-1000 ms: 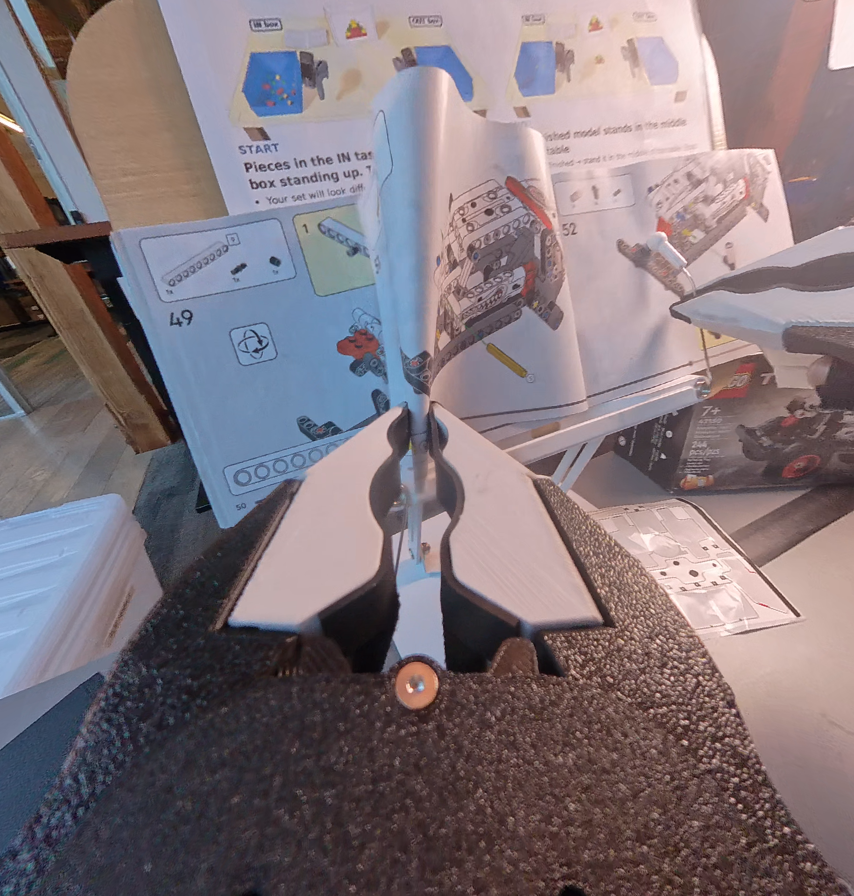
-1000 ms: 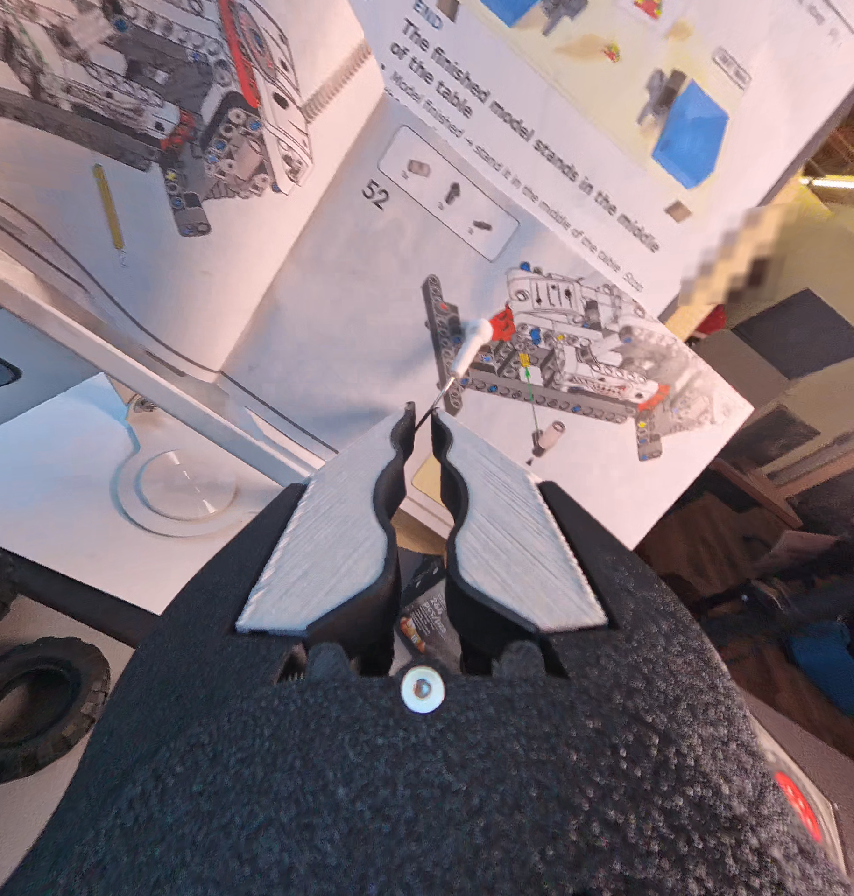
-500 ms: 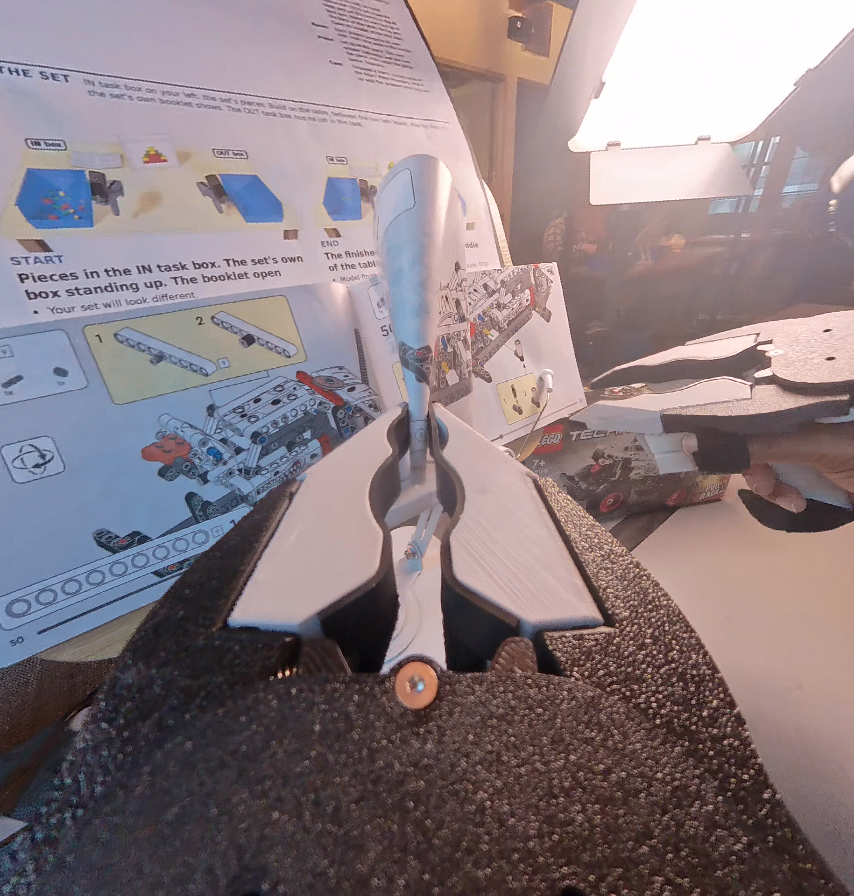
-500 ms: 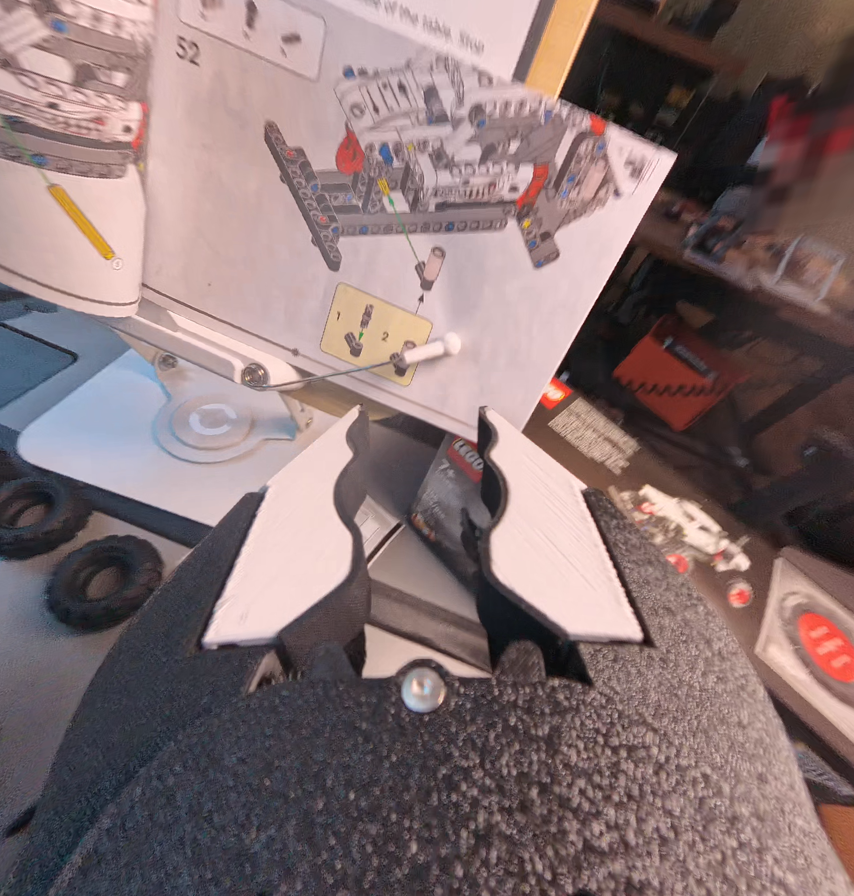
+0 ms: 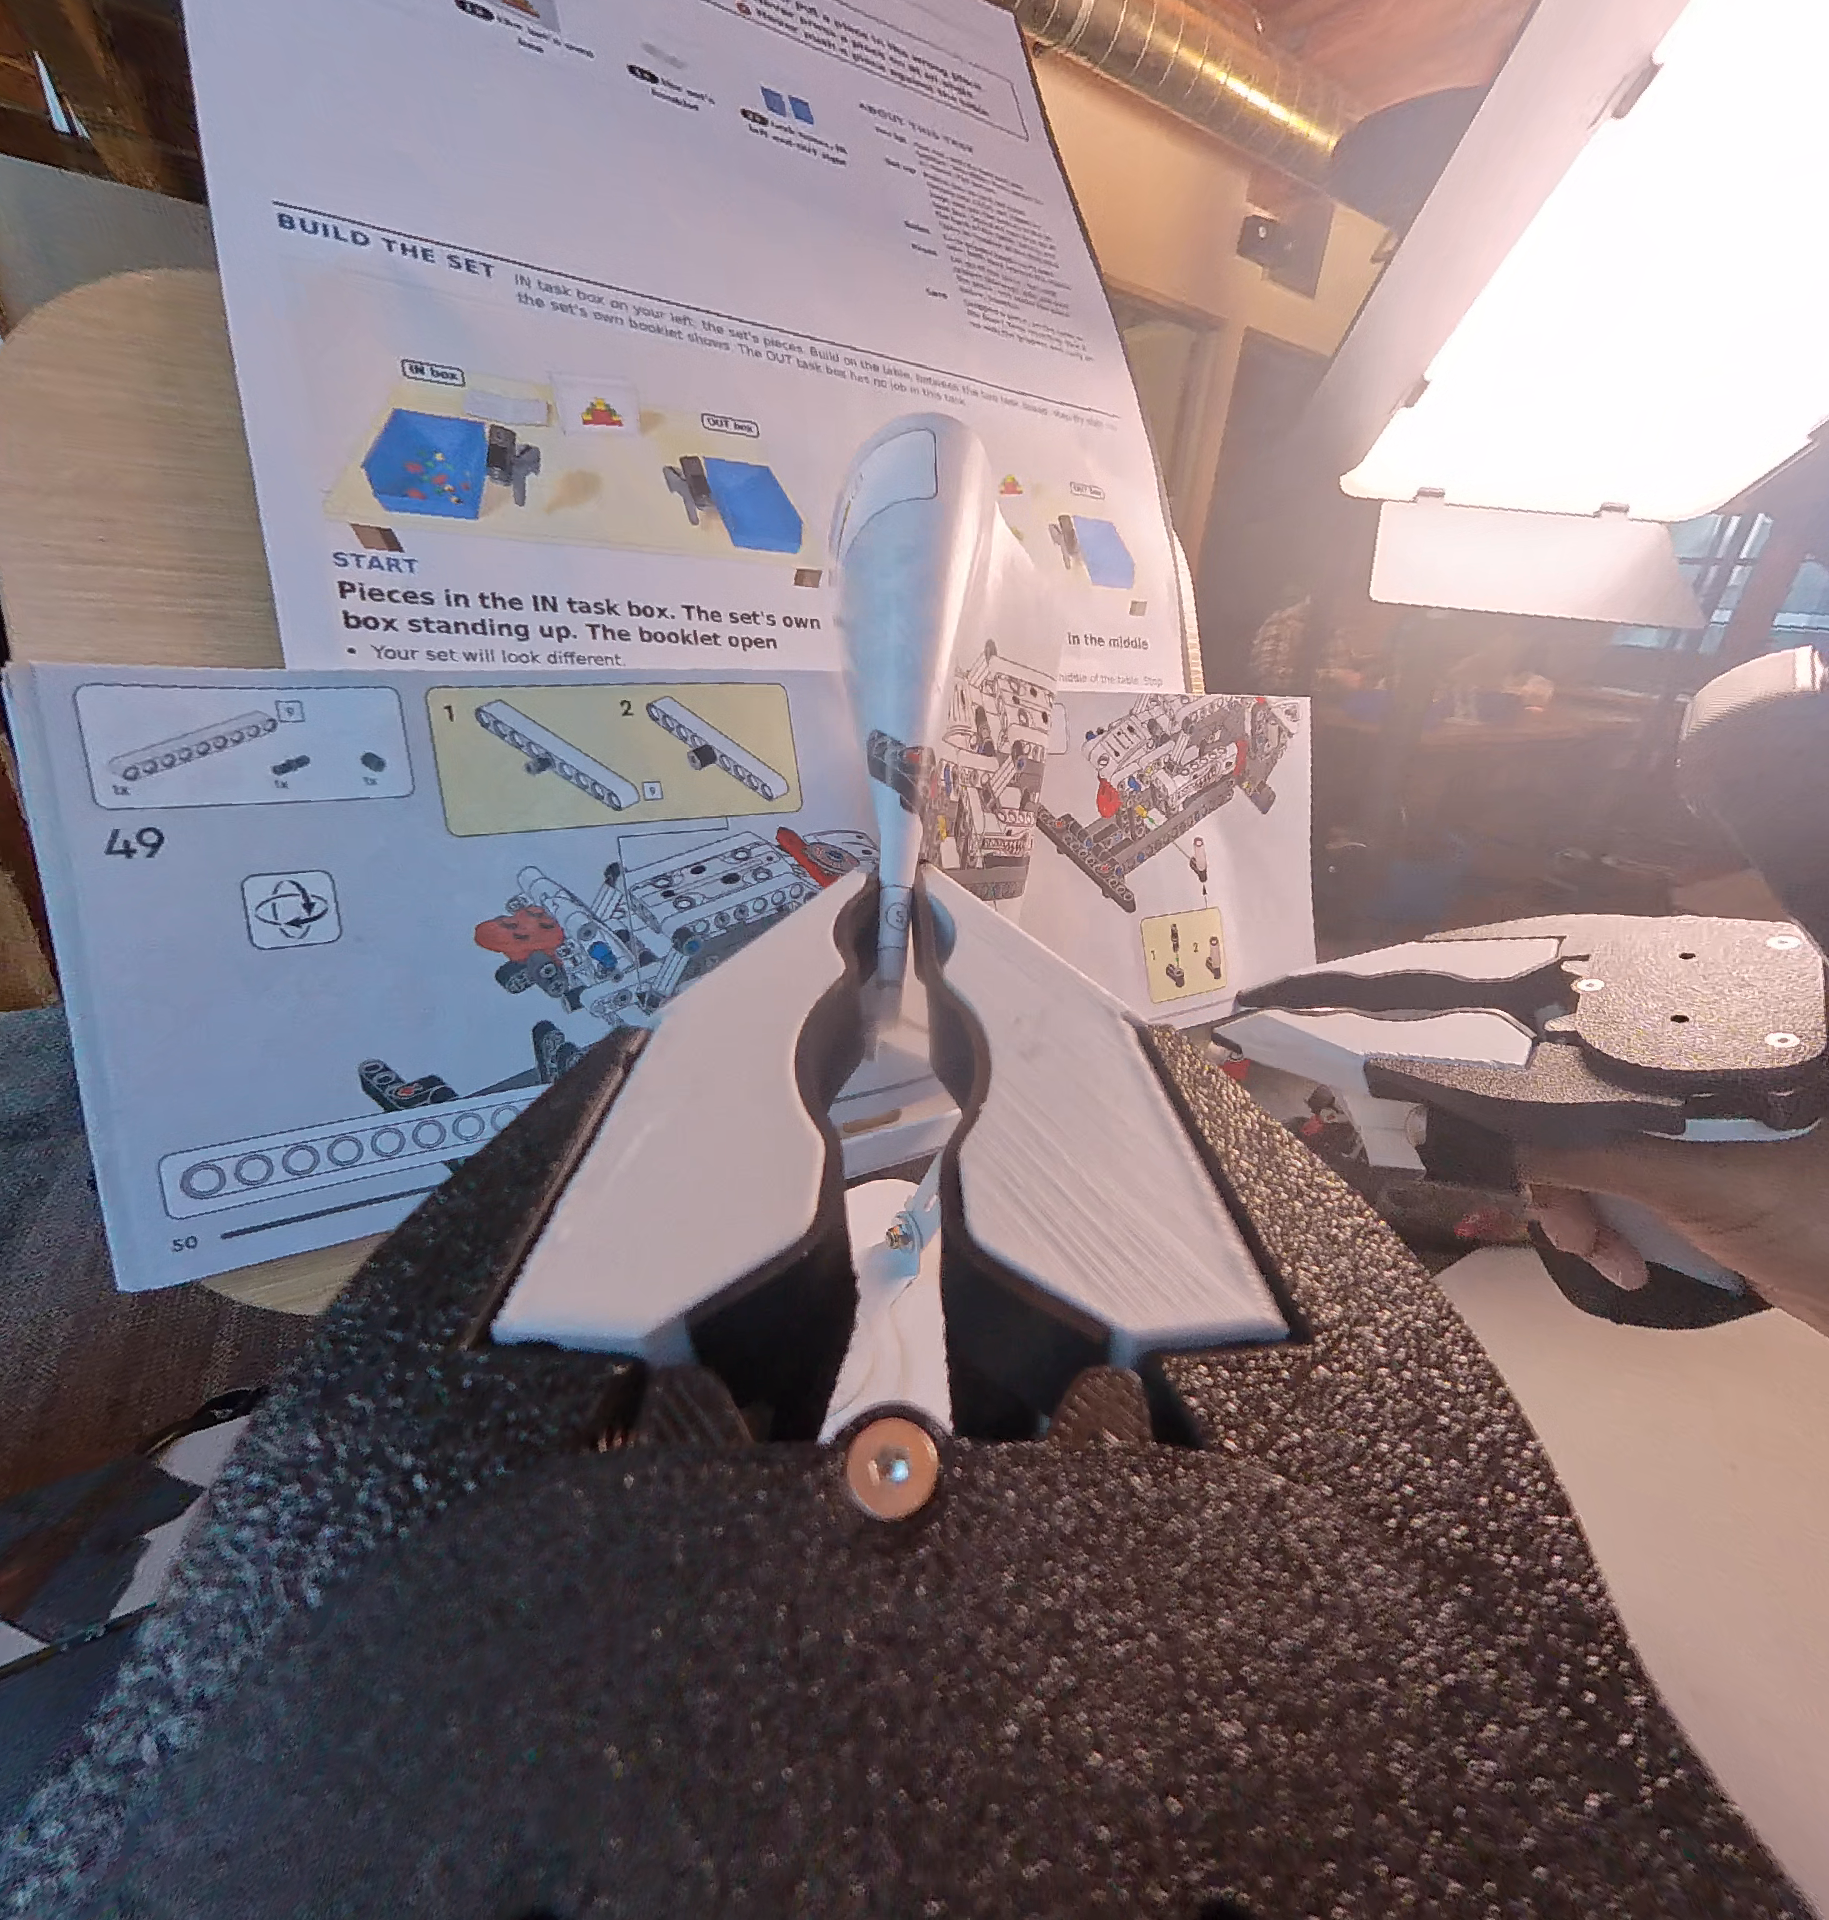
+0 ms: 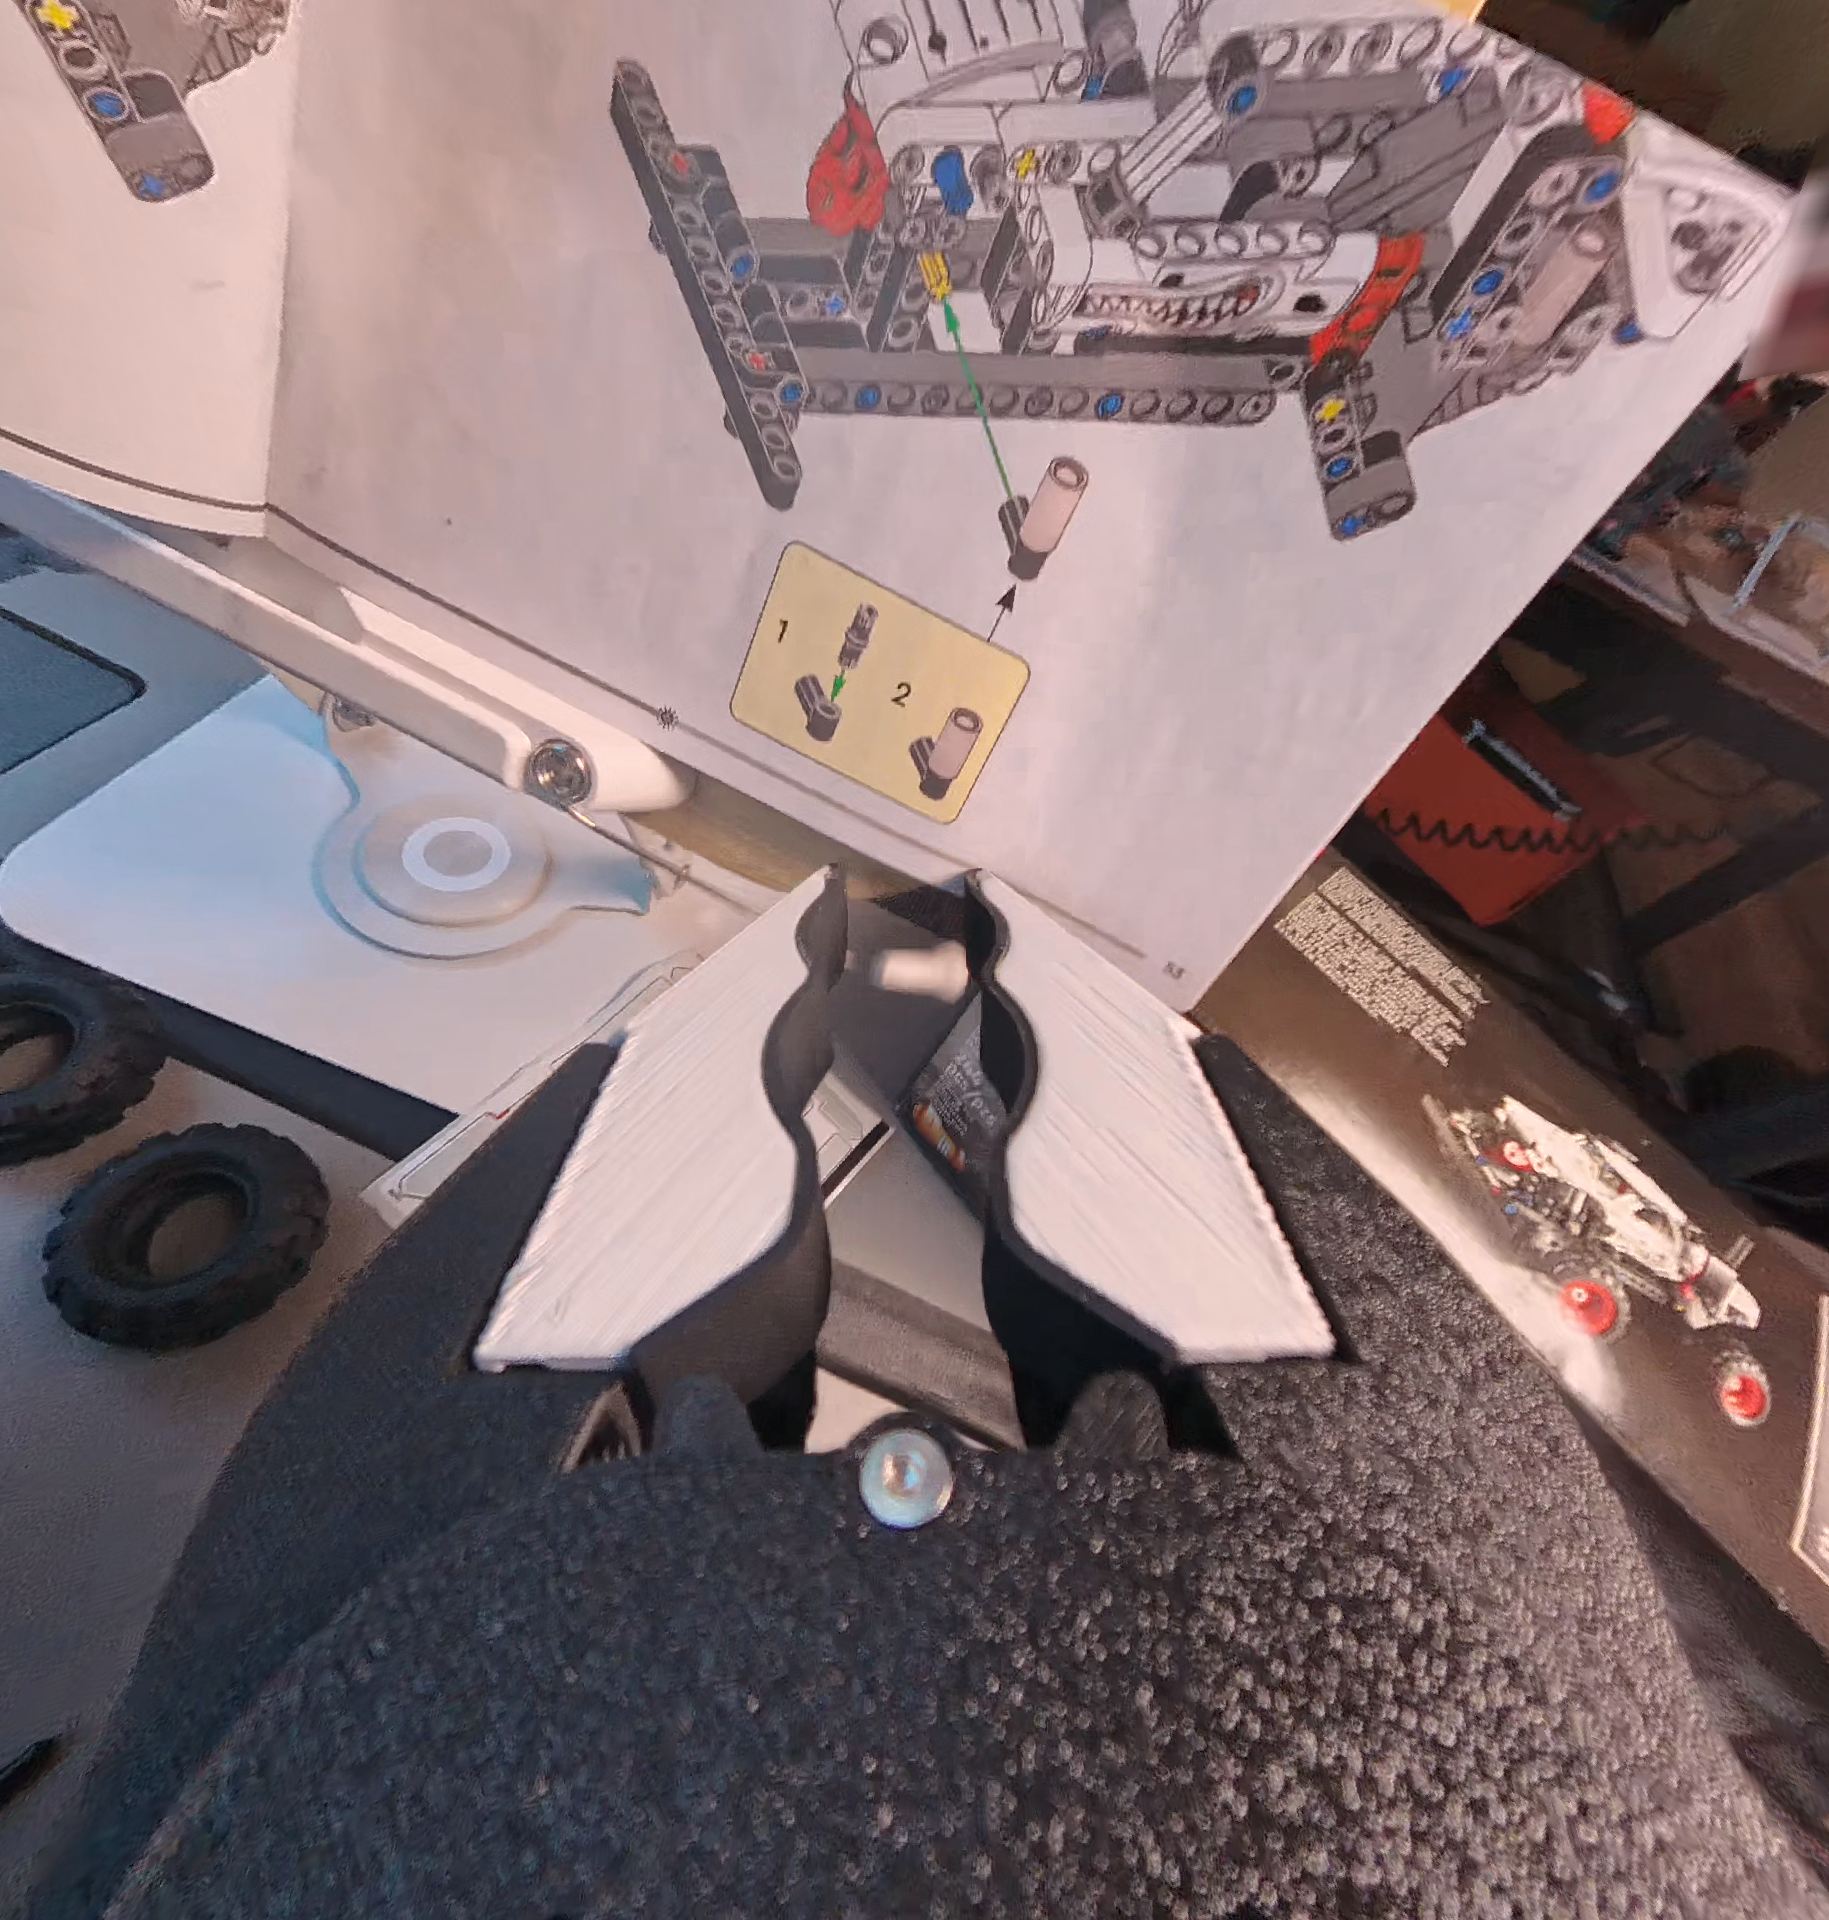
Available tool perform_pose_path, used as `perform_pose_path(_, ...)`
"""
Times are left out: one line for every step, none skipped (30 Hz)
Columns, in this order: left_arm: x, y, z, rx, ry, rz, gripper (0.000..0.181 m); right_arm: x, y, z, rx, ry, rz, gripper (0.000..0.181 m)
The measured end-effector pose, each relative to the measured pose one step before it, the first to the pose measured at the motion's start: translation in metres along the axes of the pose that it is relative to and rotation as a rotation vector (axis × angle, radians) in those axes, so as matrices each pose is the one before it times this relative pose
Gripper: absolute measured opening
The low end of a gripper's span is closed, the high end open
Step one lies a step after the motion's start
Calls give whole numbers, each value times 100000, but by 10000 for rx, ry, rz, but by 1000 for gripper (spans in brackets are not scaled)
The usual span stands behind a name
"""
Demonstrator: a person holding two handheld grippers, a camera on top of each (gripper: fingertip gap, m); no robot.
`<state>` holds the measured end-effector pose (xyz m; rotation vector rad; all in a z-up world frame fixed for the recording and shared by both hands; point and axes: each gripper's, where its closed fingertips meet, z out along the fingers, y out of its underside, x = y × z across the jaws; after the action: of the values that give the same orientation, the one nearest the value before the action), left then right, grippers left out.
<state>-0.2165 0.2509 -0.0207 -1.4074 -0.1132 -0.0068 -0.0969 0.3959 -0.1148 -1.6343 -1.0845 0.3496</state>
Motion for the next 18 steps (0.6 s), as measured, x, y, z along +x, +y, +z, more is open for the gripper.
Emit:
perform_pose_path(175, 74, 75, 10, 105, -100, 4, -301, 407, -114, -203, -269, 173, 27)
perform_pose_path(347, 73, 121, 14, 150, -109, 4, -359, 541, -104, -348, -345, 257, 35)
perform_pose_path(462, 78, 160, 0, 145, -67, 4, -341, 502, -118, -370, -359, 331, 50)
perform_pose_path(581, 109, 206, -22, 148, 11, 4, -197, 13, -328, -47, -269, 249, 59)
perform_pose_path(702, 130, 253, -32, 191, 49, 4, -77, -710, -638, 413, -150, 144, 64)
perform_pose_path(785, 156, 304, -42, 209, 72, 4, -548, -1430, -944, 856, -391, 82, 66)
perform_pose_path(831, 250, 369, -91, 219, 109, 4, -954, -1815, -1082, 1034, -632, 238, 67)
perform_pose_path(944, 378, 469, -145, 282, 145, 5, -948, -1858, -1013, 983, -622, 450, 66)
perform_pose_path(1120, 553, 573, -208, 380, 173, 6, -911, -1694, -810, 816, -602, 612, 65)
perform_pose_path(1233, 716, 664, -269, 439, 183, 8, -745, -1375, -506, 582, -502, 699, 66)
perform_pose_path(1272, 932, 778, -363, 469, 173, 14, -661, -976, -240, 350, -467, 669, 68)
perform_pose_path(1158, 1131, 836, -491, 443, 130, 21, -408, -571, -21, 129, -314, 536, 71)
perform_pose_path(799, 1047, 750, -443, 265, 99, 27, 3, -114, 159, -95, -74, 286, 73)
perform_pose_path(527, 832, 623, -330, 148, 82, 30, 313, 213, 279, -234, 102, -22, 75)
perform_pose_path(492, 617, 514, -265, 180, 24, 34, 513, 515, 418, -332, 223, -273, 77)
perform_pose_path(427, 309, 363, -138, 190, 11, 39, 551, 788, 538, -446, 243, -352, 79)
perform_pose_path(357, 103, 256, -30, 164, 71, 42, 500, 900, 581, -512, 210, -372, 81)
perform_pose_path(294, 119, 199, -62, 151, 157, 46, 906, 679, 470, -382, 482, -477, 76)
